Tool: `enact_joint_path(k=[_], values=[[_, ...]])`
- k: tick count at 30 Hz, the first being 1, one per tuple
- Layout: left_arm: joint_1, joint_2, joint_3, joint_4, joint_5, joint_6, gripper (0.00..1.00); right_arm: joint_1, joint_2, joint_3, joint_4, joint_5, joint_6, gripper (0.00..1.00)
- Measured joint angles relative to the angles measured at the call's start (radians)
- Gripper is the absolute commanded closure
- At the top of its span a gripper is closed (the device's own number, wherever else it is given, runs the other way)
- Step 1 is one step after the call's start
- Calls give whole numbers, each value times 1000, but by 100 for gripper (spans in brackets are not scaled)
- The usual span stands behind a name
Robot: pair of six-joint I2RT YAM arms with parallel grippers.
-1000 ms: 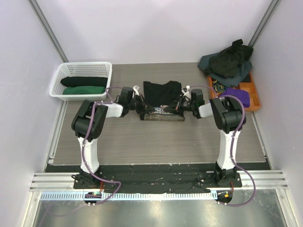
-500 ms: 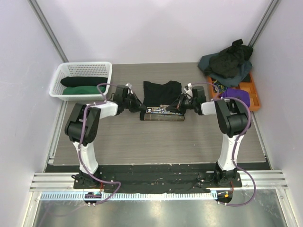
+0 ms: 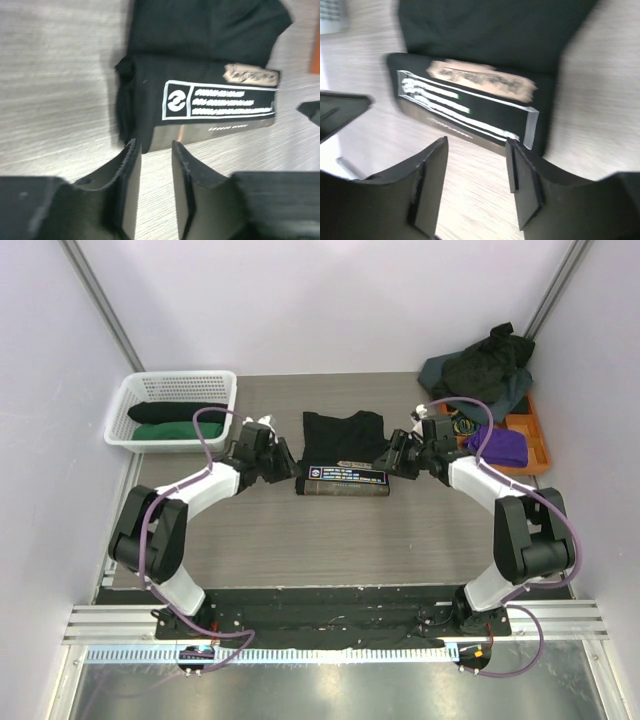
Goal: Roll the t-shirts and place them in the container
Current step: Roll the T-shirt to the center of the board.
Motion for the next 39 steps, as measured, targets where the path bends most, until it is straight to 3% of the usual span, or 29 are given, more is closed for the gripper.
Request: enact_joint_path(k=[5, 11, 22, 25, 27, 30, 39], values=[[-1, 4, -16, -24, -8, 10, 69, 5, -36, -30, -106, 139, -60, 54], [-1, 53, -16, -22, -3, 8, 70, 23, -36, -64, -154, 221, -83, 56], [-1, 116, -16, -3, 45, -3, 72, 48, -8, -68, -153, 238, -106, 59], [-1, 135, -14, 9, 57, -5, 76, 52, 12, -66, -151, 238, -109, 67], [-1, 151, -13, 17, 65, -8, 82, 56, 29, -63, -149, 237, -112, 80], [-1, 166, -11, 27, 77, -19, 100, 66, 58, -51, -146, 233, -117, 97], [0, 157, -10, 14, 72, -19, 100, 110, 26, -77, -142, 235, -119, 99]])
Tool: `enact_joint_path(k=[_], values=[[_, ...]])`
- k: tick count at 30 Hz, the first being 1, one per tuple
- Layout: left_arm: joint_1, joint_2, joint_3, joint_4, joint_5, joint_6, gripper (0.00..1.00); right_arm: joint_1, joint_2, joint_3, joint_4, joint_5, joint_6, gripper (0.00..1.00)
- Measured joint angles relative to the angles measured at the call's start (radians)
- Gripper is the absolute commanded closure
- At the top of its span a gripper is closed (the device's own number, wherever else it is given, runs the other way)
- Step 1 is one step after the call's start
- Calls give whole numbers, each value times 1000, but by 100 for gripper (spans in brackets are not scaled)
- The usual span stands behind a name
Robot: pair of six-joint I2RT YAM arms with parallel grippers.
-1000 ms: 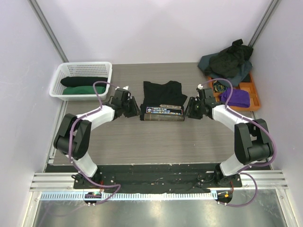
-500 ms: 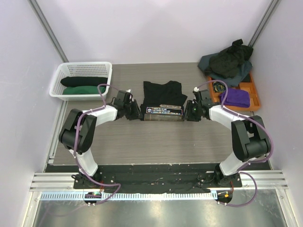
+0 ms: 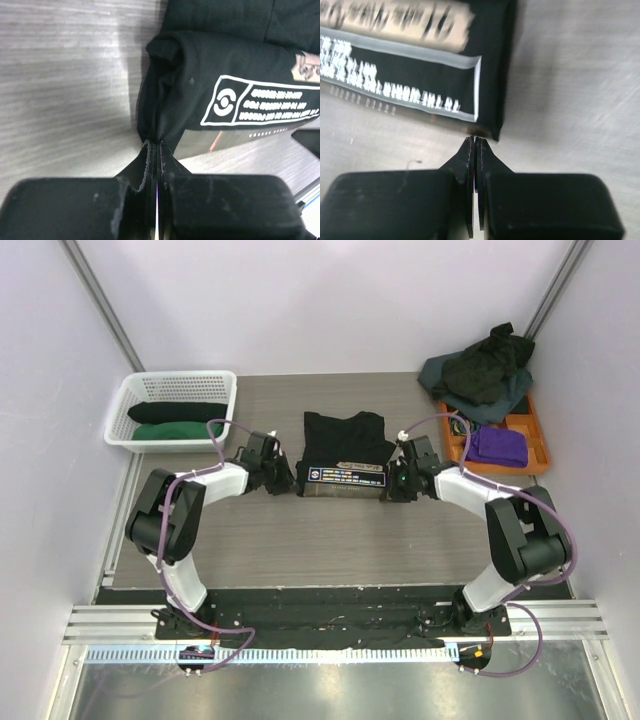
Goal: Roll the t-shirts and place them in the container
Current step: Roll the T-shirt to the center of the board.
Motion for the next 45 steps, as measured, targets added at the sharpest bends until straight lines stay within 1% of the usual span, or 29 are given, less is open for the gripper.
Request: enact_joint_path(k=[4, 7, 8, 9, 10, 11, 13, 15, 17, 20, 24, 28, 32, 35, 45], values=[[0, -42, -21, -23, -5, 18, 100, 56, -95, -67, -7, 0, 13, 99], [3, -65, -29, -59, -6, 36, 100, 112, -195, -130, -20, 11, 31, 99], [4, -69, -29, -69, -6, 44, 100, 132, -235, -154, -26, 14, 41, 94], [7, -74, -29, -82, -6, 51, 100, 149, -275, -176, -35, 18, 49, 84], [13, -77, -29, -93, -5, 59, 100, 161, -310, -193, -47, 26, 59, 63], [19, -79, -29, -101, -3, 69, 100, 173, -344, -204, -66, 42, 67, 56], [34, -79, -29, -113, -2, 76, 100, 176, -392, -212, -97, 83, 81, 50], [41, -79, -29, -122, 1, 78, 100, 173, -418, -208, -113, 130, 83, 49], [45, -79, -29, -127, 2, 81, 100, 165, -405, -181, -134, 167, 79, 50], [45, -79, -29, -129, 2, 86, 100, 148, -328, -119, -134, 183, 70, 52], [45, -79, -29, -131, 2, 96, 100, 134, -180, -27, -107, 161, 57, 55], [46, -79, -29, -134, 2, 99, 100, 132, -63, 34, -82, 138, 45, 57], [48, -79, -29, -137, 5, 100, 100, 123, 10, 63, -62, 121, 40, 58], [51, -78, -28, -139, 6, 100, 100, 116, 39, 72, -55, 111, 38, 60], [56, -57, -20, -143, 17, 103, 100, 69, 41, 45, -9, 42, 26, 59]])
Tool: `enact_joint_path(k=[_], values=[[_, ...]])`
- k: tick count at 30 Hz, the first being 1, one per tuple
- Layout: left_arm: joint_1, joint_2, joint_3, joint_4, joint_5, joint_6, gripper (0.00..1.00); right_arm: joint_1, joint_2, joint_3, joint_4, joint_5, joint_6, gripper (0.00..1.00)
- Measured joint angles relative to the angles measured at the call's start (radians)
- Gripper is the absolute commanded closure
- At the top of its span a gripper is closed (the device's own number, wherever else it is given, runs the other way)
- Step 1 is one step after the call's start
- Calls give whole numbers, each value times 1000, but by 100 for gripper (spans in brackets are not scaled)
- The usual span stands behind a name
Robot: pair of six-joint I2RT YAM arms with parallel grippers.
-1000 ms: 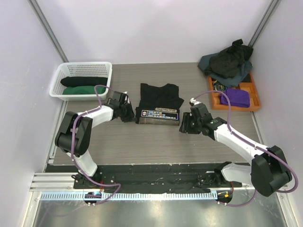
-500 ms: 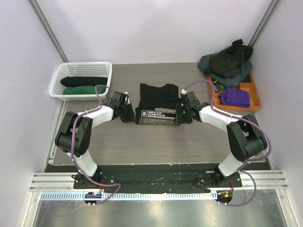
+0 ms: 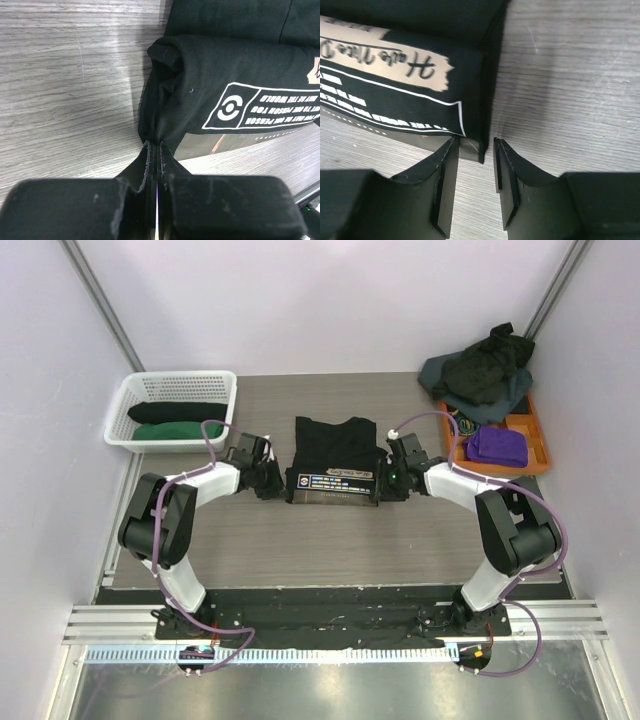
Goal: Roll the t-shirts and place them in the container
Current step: Roll the T-shirt to the center of the board.
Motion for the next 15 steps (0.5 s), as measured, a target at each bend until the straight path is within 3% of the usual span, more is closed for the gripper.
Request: enact_joint_path(k=[4, 15], values=[[2, 3, 2, 0, 5, 0, 100, -10, -4, -19, 8, -17, -14, 64], [6, 15, 14, -6, 14, 8, 100, -35, 1, -39, 74, -117, -29, 97]])
